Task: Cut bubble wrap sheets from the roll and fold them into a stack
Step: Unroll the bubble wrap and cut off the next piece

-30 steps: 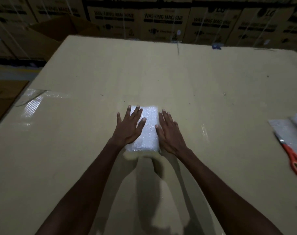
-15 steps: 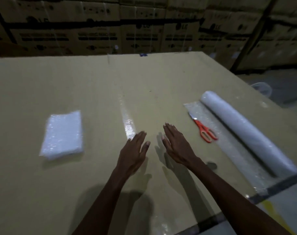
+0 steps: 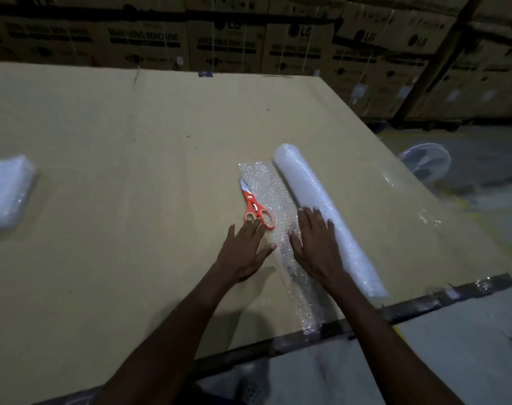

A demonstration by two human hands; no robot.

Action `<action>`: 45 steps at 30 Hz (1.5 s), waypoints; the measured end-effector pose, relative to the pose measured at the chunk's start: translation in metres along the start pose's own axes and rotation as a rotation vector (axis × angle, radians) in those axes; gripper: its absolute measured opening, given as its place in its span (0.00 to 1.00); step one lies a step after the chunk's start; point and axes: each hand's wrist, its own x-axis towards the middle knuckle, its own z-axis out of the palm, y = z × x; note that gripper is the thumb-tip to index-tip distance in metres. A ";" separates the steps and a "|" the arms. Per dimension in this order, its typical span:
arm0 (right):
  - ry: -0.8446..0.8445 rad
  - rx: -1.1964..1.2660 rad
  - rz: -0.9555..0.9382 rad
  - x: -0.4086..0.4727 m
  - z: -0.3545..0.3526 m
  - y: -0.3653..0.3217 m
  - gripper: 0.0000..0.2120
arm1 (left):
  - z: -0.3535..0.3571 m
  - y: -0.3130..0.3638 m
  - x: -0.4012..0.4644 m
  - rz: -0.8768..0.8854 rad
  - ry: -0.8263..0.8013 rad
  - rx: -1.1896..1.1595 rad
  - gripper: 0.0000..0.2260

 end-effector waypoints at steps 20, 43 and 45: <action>-0.168 -0.294 0.094 0.021 0.010 0.050 0.44 | 0.009 -0.034 0.036 -0.061 -0.001 0.062 0.49; -0.165 -0.242 0.149 0.046 0.001 0.032 0.29 | -0.029 -0.103 0.011 -0.106 -0.055 0.200 0.51; -0.204 -0.257 0.146 0.046 -0.001 0.049 0.34 | -0.020 -0.083 0.018 -0.117 -0.035 0.149 0.50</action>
